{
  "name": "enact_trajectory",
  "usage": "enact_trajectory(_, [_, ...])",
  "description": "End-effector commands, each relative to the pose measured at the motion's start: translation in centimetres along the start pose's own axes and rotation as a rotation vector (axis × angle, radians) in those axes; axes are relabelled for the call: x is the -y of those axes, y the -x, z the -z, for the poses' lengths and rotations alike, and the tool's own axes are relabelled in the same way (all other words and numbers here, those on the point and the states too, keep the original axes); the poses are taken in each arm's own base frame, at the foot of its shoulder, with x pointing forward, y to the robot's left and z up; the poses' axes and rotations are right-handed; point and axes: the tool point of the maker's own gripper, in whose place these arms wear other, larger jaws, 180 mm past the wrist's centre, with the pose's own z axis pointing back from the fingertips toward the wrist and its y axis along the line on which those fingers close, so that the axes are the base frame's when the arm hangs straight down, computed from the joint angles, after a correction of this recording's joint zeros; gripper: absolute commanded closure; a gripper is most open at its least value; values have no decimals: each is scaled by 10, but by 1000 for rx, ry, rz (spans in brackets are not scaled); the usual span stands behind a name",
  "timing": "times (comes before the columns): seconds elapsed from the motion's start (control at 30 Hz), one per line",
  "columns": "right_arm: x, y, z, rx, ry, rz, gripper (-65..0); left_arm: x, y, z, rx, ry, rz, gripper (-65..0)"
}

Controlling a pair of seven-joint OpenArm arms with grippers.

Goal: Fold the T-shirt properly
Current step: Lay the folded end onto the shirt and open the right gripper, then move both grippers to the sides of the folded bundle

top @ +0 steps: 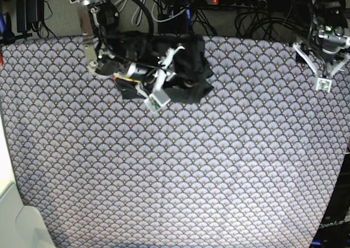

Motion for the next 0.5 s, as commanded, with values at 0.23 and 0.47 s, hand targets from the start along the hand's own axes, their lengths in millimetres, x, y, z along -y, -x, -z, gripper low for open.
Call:
enact_trajectory(0.23, [-17,-27,-27,83,-6,-108,-115,1,-18,-5,66,46,54,-361])
enact_trajectory(0.47, [26,-15,-61,36,117,-122,-116,32,-62,-5,167,198,68,-363])
